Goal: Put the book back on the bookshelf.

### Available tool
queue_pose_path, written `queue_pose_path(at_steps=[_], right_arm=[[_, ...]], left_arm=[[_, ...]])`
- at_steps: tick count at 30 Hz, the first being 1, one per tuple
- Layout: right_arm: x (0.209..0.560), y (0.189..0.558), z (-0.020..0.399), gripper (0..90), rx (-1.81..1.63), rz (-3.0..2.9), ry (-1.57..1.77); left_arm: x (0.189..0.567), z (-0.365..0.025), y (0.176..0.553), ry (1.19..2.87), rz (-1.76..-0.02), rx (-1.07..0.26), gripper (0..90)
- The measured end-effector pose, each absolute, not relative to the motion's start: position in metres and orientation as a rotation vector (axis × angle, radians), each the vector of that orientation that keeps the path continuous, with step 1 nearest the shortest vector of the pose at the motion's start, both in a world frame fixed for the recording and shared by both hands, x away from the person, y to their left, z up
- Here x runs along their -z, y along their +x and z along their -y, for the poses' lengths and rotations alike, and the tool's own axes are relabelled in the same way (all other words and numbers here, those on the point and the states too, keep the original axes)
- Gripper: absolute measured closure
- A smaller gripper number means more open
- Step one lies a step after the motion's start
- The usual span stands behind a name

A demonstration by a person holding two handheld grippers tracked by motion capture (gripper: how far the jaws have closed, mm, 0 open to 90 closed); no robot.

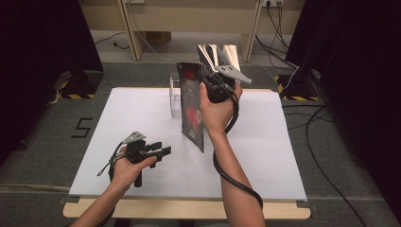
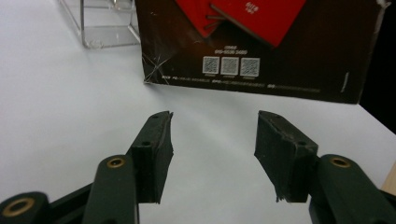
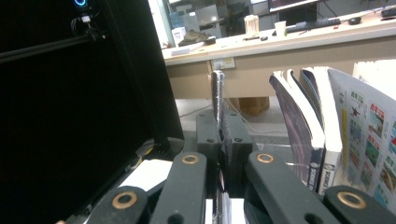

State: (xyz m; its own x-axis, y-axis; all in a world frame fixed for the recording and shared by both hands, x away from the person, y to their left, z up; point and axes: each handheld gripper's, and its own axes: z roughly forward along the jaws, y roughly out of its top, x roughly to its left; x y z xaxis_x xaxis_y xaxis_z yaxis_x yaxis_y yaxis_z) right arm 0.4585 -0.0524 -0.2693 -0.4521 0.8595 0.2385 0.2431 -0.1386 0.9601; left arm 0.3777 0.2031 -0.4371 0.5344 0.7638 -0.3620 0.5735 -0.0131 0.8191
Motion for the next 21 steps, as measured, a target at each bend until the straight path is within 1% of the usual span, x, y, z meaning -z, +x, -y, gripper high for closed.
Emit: queue_pose_path(at_steps=[8, 15, 21], right_arm=[[0.272, 0.458, 0.046, 87.8, -1.614, -1.612, 1.226], [0.272, 0.454, 0.043, 87.7, -1.611, -1.609, 1.22], [0.273, 0.452, 0.042, 87.6, -1.603, -1.607, 1.221]], left_arm=[[0.413, -0.187, 0.385, 1.682, -1.075, -0.248, 43.2], [0.37, -0.157, 0.393, 1.668, -0.975, -0.295, 39.6], [0.342, -0.141, 0.405, 1.644, -0.938, -0.323, 38.4]])
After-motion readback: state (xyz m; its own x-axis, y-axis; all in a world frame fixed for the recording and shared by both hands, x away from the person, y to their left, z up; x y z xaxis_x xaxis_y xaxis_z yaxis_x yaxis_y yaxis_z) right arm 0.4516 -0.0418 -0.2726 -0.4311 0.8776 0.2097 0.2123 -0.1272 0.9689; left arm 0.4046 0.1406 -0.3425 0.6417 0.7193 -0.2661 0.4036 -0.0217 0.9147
